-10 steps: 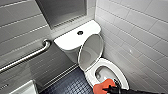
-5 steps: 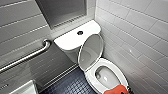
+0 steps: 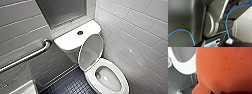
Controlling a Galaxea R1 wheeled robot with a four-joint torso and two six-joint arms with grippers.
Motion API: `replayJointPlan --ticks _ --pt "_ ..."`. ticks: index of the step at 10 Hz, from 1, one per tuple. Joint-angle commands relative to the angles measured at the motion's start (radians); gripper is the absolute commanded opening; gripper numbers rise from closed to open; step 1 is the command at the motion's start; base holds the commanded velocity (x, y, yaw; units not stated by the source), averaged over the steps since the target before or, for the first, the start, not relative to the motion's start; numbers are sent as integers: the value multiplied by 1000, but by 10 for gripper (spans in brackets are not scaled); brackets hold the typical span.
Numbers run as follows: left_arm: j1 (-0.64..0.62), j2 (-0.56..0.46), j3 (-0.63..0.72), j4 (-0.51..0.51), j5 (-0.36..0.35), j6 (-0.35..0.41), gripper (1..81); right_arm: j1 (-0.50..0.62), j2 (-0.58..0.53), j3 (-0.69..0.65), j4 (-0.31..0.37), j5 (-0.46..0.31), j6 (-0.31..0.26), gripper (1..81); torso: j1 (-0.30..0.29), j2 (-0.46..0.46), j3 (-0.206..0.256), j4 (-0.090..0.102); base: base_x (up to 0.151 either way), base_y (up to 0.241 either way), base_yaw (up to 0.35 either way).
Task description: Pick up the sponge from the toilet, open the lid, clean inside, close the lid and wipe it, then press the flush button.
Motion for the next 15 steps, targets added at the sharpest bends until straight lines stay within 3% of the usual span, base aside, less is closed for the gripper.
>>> replayJointPlan --ticks 1,4,5,10,15 --pt "41 -4 16 27 25 2 811 -30 -173 188 -28 81 -51 10 0 0 0 0 0 0 0" --pt "41 -4 16 27 25 2 811 76 -259 337 -22 48 -60 10 0 0 0 0 0 0 0" --pt "41 -2 16 27 24 2 811 134 -244 334 -13 -11 -60 10 0 0 0 0 0 0 0" --pt "40 -10 14 24 24 1 811 395 61 94 98 -275 -59 10 0 0 0 0 0 0 0" --pt "40 -10 13 22 19 -1 811 613 291 -151 104 -482 -50 10 0 0 0 0 0 0 0"
